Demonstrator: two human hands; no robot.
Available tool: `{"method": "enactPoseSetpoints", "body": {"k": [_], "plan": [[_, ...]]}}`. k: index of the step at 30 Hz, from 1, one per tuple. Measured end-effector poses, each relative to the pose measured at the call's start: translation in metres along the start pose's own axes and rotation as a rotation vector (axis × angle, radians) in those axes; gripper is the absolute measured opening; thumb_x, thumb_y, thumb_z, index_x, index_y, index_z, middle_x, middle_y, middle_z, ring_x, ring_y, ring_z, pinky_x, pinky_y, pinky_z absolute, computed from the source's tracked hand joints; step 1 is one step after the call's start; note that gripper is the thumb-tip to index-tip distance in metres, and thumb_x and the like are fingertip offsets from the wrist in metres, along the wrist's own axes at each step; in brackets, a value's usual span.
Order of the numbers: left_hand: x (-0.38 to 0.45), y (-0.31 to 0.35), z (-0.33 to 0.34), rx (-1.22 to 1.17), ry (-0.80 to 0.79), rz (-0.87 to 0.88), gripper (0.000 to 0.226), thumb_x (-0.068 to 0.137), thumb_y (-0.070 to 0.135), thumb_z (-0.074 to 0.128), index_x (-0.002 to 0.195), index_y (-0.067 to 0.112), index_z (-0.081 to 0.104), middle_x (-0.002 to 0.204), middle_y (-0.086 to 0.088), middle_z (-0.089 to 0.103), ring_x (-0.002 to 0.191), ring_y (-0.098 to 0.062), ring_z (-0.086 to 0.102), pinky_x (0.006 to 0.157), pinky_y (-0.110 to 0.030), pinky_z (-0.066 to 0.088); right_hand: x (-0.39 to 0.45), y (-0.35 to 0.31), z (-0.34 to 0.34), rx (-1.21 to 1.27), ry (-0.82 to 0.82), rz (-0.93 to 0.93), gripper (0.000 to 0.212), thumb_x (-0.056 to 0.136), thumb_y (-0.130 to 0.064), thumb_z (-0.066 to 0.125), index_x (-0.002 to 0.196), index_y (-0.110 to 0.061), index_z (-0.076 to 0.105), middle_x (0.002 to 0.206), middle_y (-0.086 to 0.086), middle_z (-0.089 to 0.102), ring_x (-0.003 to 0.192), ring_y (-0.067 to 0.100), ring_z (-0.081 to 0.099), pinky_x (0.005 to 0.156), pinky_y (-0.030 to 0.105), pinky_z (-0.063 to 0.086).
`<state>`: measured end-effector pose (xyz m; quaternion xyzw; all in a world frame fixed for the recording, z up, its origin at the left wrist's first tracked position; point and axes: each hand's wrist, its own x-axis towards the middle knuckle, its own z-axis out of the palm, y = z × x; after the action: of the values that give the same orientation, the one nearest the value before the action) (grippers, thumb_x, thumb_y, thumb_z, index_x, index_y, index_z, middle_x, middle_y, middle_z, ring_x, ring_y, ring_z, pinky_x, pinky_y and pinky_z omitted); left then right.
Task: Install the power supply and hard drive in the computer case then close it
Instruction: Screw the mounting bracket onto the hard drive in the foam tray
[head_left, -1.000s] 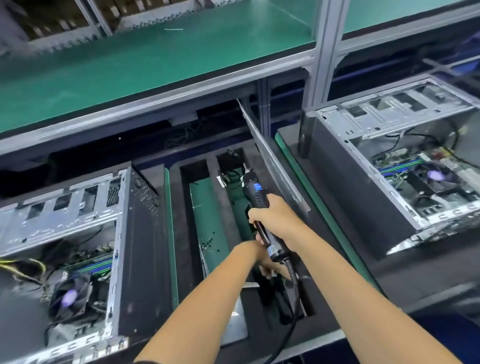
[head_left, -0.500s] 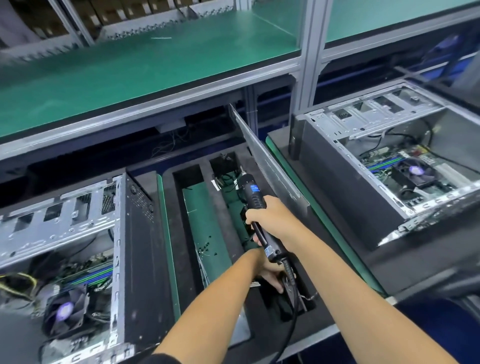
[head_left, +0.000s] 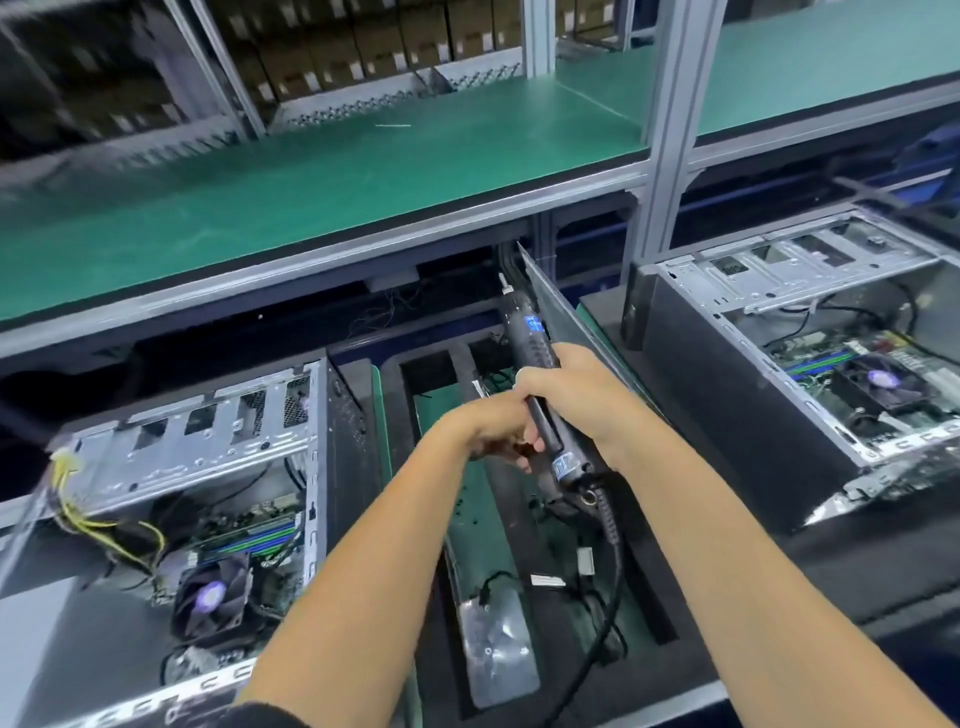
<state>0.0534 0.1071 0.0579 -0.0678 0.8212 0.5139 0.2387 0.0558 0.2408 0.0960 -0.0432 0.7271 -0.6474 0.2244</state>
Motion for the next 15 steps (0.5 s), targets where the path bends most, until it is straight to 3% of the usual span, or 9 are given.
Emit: {"method": "enactPoseSetpoints", "body": {"k": [4,7,9,12,15], "plan": [[-0.023,-0.003,-0.045,-0.113,0.113,0.09,0.029,0.088,-0.002,0.046,0.114,-0.001,0.061,0.062,0.003,0.059,0.041,0.0,0.049,0.063,-0.026,0.053,-0.007,-0.033,0.011,0.023,-0.018,-0.124,0.016,0.079,-0.008,0.063,0.082,-0.012,0.048,0.07,0.013,0.055,0.055,0.027,0.056,0.054,0.035,0.048],[-0.05,-0.021,-0.082,-0.25,0.192,0.149,0.029,0.083,-0.008,0.044,0.096,0.008,0.065,0.06,0.005,0.062,0.048,-0.004,0.052,0.062,-0.024,0.053,-0.015,-0.046,0.03,0.059,-0.032,-0.151,0.02,0.078,-0.004,0.063,0.085,-0.01,0.046,0.058,0.009,0.054,0.046,0.027,0.054,0.046,0.032,0.047],[-0.067,-0.037,-0.106,-0.337,0.277,0.171,0.025,0.078,-0.01,0.045,0.084,0.005,0.062,0.065,-0.002,0.057,0.056,-0.013,0.048,0.055,-0.021,0.05,-0.019,-0.051,0.049,0.065,-0.018,-0.164,0.02,0.079,-0.001,0.063,0.087,-0.009,0.046,0.063,0.012,0.053,0.043,0.026,0.054,0.043,0.03,0.046],[-0.091,-0.061,-0.14,-0.401,0.381,0.197,0.019,0.076,-0.008,0.05,0.089,0.003,0.06,0.074,-0.008,0.06,0.066,-0.019,0.053,0.054,-0.021,0.046,-0.026,-0.055,0.086,0.037,-0.01,-0.167,0.02,0.08,-0.001,0.063,0.091,-0.008,0.047,0.072,0.017,0.053,0.044,0.025,0.054,0.044,0.031,0.047],[-0.124,-0.087,-0.173,-0.358,0.408,0.238,0.012,0.08,0.001,0.063,0.092,0.004,0.061,0.079,-0.005,0.062,0.065,-0.014,0.053,0.052,-0.02,0.041,-0.031,-0.054,0.132,0.024,0.031,-0.154,0.019,0.082,-0.002,0.062,0.091,-0.009,0.047,0.077,0.017,0.052,0.043,0.023,0.054,0.043,0.03,0.048]]}}
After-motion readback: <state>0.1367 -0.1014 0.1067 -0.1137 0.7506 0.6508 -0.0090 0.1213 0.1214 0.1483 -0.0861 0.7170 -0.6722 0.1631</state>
